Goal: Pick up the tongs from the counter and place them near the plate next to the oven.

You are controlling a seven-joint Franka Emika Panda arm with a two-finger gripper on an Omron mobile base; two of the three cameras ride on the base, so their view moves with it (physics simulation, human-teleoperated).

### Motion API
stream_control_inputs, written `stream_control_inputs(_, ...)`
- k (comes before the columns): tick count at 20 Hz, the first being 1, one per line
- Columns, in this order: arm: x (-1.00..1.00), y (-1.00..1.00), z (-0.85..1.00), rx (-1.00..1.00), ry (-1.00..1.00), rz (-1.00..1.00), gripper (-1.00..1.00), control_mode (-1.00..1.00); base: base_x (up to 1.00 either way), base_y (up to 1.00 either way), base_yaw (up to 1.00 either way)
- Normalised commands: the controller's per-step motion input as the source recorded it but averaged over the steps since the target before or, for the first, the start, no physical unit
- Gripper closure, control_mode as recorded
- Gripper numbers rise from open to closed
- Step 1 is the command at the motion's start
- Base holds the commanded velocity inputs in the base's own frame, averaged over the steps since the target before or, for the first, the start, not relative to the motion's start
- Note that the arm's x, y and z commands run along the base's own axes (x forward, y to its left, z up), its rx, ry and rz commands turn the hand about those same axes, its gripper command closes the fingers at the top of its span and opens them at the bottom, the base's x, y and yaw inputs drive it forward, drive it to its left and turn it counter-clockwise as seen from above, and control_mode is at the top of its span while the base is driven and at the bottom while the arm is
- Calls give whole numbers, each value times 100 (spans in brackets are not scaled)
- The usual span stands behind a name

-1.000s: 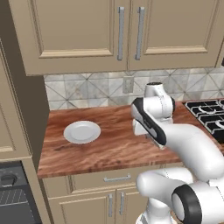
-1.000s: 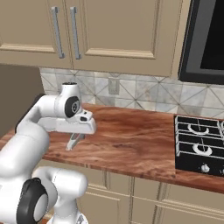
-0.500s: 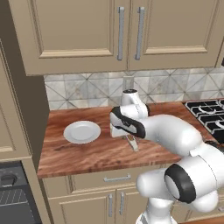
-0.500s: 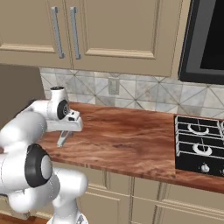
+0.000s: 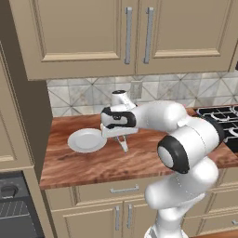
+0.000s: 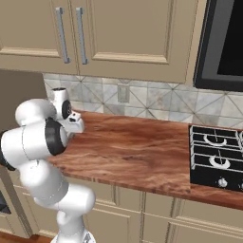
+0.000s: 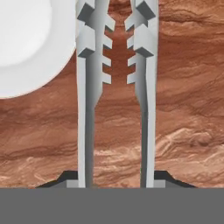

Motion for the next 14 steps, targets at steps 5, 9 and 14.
stream_control_inputs(5,67,0,-27,0,0,0,100,-100,0,0,0)
stream_control_inputs(9,54,-1,-36,0,0,0,100,-100,0,0,0)
stream_control_inputs(14,41,0,-44,0,0,0,100,-100,0,0,0)
